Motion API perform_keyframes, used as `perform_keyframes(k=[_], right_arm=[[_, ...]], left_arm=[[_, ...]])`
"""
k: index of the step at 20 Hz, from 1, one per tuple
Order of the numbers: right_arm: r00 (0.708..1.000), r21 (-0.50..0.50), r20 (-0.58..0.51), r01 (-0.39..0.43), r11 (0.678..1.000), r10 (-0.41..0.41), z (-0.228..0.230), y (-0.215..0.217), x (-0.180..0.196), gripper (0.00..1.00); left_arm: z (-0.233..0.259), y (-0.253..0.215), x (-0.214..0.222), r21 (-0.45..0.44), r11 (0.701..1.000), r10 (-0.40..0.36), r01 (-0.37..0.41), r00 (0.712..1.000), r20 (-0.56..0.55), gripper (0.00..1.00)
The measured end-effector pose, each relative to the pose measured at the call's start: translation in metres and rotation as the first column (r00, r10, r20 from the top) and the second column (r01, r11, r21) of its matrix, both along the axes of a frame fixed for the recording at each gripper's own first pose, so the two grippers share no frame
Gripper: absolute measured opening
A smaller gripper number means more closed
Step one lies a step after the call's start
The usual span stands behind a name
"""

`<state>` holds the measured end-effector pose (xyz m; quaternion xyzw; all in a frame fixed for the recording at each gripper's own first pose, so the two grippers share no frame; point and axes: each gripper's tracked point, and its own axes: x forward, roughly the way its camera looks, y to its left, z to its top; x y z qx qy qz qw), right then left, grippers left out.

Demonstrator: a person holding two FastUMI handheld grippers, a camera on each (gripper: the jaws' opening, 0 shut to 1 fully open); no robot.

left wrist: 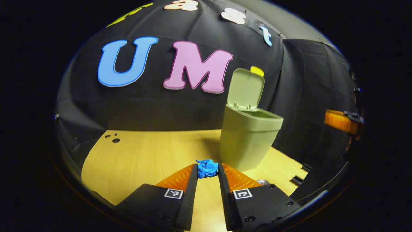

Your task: Press the lid of the desktop garbage bin to open it, pick up the crumpled paper on the desktop and throw it into the bin, then pick up the pop can on the desktop and drop it into the bin, and finally close the garbage bin lid.

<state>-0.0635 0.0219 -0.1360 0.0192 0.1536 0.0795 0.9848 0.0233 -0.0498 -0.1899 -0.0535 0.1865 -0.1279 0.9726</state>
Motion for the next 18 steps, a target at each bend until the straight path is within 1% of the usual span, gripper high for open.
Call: perform_keyframes(k=[3,5,8,10,11,12,13,14,15,16,18], right_arm=[[1.000,0.013,-0.026,0.000,1.000,0.000,-0.013,0.006,-0.010,0.80],[0.999,0.025,-0.043,0.003,1.000,-0.002,-0.018,0.010,-0.017,0.80],[0.998,0.029,-0.053,0.015,0.999,-0.014,-0.022,0.009,-0.023,0.80],[0.998,0.021,-0.055,0.029,0.999,-0.028,-0.023,0.005,-0.026,0.80],[0.998,0.019,-0.055,0.039,0.999,-0.038,-0.023,0.000,-0.028,0.80],[0.997,0.020,-0.055,0.053,0.998,-0.051,-0.023,-0.004,-0.028,0.80],[0.996,0.023,-0.057,0.068,0.997,-0.067,-0.023,-0.009,-0.029,0.80],[0.995,0.026,-0.059,0.085,0.996,-0.083,-0.023,-0.014,-0.030,0.80],[0.993,0.025,-0.061,0.100,0.995,-0.099,-0.024,-0.020,-0.030,0.80],[0.992,0.023,-0.063,0.115,0.993,-0.113,-0.025,-0.024,-0.032,0.80],[0.988,0.015,-0.068,0.142,0.990,-0.140,-0.028,-0.035,-0.033,0.80]], left_arm=[[0.046,-0.023,0.026,-0.061,0.998,-0.029,0.035,0.996,0.085,0.42],[0.066,-0.040,0.046,-0.085,0.994,-0.057,0.068,0.990,0.126,0.42],[0.083,-0.063,0.077,-0.054,0.992,-0.100,0.110,0.981,0.167,0.42],[0.089,-0.080,0.093,-0.040,0.989,-0.131,0.140,0.975,0.181,0.42],[0.090,-0.090,0.103,-0.032,0.988,-0.145,0.154,0.972,0.182,0.38],[0.090,-0.099,0.112,-0.025,0.985,-0.163,0.170,0.969,0.184,0.42],[0.089,-0.109,0.122,-0.013,0.983,-0.179,0.185,0.967,0.181,0.42],[0.085,-0.118,0.129,0.000,0.980,-0.195,0.198,0.964,0.180,0.38],[0.082,-0.127,0.137,0.015,0.977,-0.213,0.213,0.962,0.171,0.46],[0.076,-0.136,0.144,0.029,0.973,-0.230,0.228,0.960,0.162,0.42],[0.065,-0.152,0.156,0.047,0.966,-0.258,0.254,0.955,0.143,0.42]])
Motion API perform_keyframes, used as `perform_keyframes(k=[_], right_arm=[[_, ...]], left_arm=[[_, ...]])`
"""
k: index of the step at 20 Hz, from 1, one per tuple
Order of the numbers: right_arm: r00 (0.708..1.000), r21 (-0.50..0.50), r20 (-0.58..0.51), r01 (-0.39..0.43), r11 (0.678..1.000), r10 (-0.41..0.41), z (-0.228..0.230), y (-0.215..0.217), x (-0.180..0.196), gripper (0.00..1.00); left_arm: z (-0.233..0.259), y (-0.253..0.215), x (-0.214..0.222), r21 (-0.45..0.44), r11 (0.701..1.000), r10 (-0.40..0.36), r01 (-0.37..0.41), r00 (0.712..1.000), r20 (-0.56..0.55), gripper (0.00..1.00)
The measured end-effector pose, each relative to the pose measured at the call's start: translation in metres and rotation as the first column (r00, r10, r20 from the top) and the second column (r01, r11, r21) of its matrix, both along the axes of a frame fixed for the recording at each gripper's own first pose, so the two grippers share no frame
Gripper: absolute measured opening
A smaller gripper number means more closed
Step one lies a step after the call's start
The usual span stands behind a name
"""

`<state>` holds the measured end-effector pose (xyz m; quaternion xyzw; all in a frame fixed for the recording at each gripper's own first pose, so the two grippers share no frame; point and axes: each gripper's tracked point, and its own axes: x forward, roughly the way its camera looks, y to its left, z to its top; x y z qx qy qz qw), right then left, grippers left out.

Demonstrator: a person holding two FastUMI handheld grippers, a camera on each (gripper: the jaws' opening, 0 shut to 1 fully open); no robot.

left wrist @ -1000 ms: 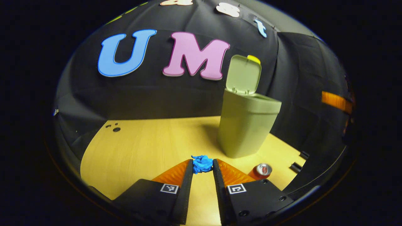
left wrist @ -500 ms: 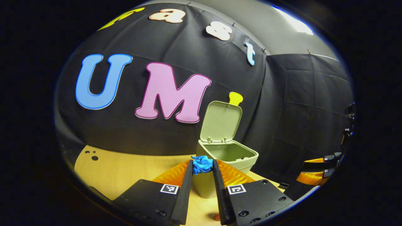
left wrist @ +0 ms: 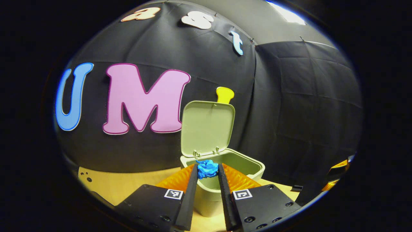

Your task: Press the lid of the desktop garbage bin to open it, pick up the crumpled paper on the desktop and throw it into the bin, then pick up the pop can on the desktop and drop it into the bin, and finally close the garbage bin lid.

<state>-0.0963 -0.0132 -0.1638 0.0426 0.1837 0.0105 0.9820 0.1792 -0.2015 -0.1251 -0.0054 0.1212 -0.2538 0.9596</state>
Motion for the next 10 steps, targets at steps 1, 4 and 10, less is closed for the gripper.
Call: perform_keyframes(k=[1,4,10], right_arm=[[1.000,-0.002,-0.003,0.013,1.000,-0.013,-0.001,-0.005,0.000,0.80],[0.999,-0.004,-0.011,0.051,0.999,-0.051,-0.002,-0.018,0.001,0.80],[0.996,-0.024,-0.018,0.092,0.995,-0.093,-0.003,-0.028,0.002,0.80]], left_arm=[[-0.006,-0.007,0.004,0.008,1.000,-0.011,0.011,1.000,-0.007,0.42],[-0.024,-0.023,0.015,0.037,0.999,-0.033,0.034,0.999,-0.025,0.42],[-0.044,-0.044,0.025,0.075,0.995,-0.063,0.067,0.997,-0.050,0.42]])
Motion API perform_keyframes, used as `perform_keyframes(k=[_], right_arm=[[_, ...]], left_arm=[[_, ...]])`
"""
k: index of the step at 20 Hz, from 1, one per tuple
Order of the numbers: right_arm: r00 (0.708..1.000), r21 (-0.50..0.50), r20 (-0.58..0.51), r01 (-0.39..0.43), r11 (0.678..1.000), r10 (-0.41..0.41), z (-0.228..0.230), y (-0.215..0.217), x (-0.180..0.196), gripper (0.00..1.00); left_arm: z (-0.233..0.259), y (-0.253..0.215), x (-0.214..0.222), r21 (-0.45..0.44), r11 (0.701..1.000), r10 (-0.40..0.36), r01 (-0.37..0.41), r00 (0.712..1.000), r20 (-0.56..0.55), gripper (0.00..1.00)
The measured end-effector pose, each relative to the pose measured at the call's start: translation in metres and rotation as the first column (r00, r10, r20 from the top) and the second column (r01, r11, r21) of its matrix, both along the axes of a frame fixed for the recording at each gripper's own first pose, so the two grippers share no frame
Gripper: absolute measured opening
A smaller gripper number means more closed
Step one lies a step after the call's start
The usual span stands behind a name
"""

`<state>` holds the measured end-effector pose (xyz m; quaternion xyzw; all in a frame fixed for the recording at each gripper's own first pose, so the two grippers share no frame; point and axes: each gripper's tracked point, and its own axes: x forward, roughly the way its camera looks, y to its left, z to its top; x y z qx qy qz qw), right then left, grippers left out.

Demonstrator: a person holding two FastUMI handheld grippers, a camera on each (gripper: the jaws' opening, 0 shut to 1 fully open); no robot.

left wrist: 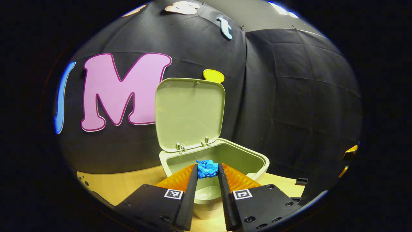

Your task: Press the lid of the desktop garbage bin to open it, pick up the crumpled paper on the desktop and throw it into the bin, then pick up the pop can on the desktop and drop it into the bin, and finally close the garbage bin lid.

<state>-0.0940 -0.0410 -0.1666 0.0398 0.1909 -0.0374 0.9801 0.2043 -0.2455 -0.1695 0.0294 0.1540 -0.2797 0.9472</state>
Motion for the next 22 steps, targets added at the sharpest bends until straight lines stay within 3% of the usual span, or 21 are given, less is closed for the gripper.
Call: perform_keyframes(k=[3,7,10,11,13,16,22], right_arm=[[1.000,-0.015,-0.005,0.023,1.000,-0.023,-0.001,-0.004,-0.004,0.80],[0.999,-0.025,0.012,0.048,0.999,-0.047,0.008,-0.004,-0.012,0.81],[0.999,-0.031,0.016,0.051,0.998,-0.051,0.010,-0.002,-0.016,0.82],[0.999,-0.027,0.018,0.051,0.998,-0.051,0.010,-0.003,-0.016,0.82],[0.999,-0.021,0.022,0.047,0.999,-0.047,0.010,0.000,-0.018,0.82],[1.000,-0.009,0.024,-0.003,1.000,0.003,0.009,0.013,-0.021,0.82],[0.980,0.044,-0.017,-0.197,0.979,0.198,-0.017,0.067,-0.006,0.88]], left_arm=[[-0.001,-0.012,0.004,0.017,1.000,-0.017,0.017,1.000,0.020,0.42],[-0.011,-0.017,0.001,0.051,0.998,-0.032,0.031,0.999,0.018,0.56],[-0.011,-0.014,-0.002,0.051,0.999,-0.018,0.017,1.000,0.018,0.78],[-0.008,-0.012,-0.004,0.040,0.999,-0.012,0.011,1.000,0.029,0.90],[0.001,-0.005,-0.009,0.028,1.000,0.002,-0.003,0.999,0.050,0.98],[0.017,0.016,-0.021,0.022,0.999,0.039,-0.041,0.995,0.087,0.98],[0.048,0.081,-0.071,-0.026,0.990,0.137,-0.135,0.983,0.124,0.97]])
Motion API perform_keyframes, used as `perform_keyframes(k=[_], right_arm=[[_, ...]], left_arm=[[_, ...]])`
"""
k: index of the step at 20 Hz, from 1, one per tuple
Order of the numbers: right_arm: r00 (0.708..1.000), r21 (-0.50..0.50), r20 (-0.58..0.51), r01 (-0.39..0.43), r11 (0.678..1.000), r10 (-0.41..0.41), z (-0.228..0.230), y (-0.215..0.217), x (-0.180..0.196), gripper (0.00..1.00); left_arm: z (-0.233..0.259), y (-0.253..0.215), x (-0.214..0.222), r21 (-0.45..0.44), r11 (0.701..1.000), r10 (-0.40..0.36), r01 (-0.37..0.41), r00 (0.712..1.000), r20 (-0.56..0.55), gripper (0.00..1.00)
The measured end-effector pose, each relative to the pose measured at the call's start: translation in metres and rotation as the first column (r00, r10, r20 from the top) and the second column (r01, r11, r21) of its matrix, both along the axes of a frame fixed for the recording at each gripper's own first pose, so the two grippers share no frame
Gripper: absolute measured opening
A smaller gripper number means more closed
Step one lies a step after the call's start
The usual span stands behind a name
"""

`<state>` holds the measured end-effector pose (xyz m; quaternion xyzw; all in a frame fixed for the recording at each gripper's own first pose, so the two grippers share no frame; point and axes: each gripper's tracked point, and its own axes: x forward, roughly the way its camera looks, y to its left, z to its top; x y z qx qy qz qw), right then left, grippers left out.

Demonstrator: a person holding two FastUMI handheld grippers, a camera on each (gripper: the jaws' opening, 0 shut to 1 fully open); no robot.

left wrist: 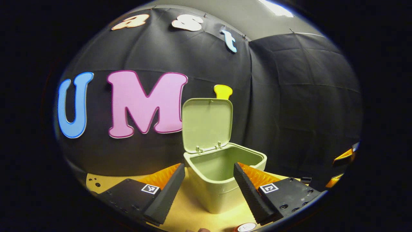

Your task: Press the lid of the desktop garbage bin to open it, pick up the crumpled paper on the desktop and throw it into the bin, then pick up the pop can on the desktop and drop it into the bin, and finally close the garbage bin lid.

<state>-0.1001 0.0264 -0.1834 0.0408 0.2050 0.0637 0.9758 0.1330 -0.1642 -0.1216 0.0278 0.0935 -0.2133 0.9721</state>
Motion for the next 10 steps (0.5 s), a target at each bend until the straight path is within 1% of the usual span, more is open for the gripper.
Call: perform_keyframes(k=[4,7,10], right_arm=[[0.991,0.043,-0.042,-0.122,0.992,0.124,-0.030,0.044,0.006,0.88],[0.977,0.044,-0.077,-0.197,0.979,0.200,-0.054,0.071,0.008,0.88],[0.957,0.043,-0.112,-0.263,0.964,0.266,-0.079,0.093,0.008,0.88]], left_arm=[[0.017,0.056,-0.037,-0.004,0.997,0.081,-0.080,0.997,0.021,0.97],[0.023,0.093,-0.060,-0.006,0.990,0.142,-0.142,0.990,0.017,0.97],[0.023,0.121,-0.084,-0.008,0.980,0.197,-0.197,0.980,0.004,0.97]])
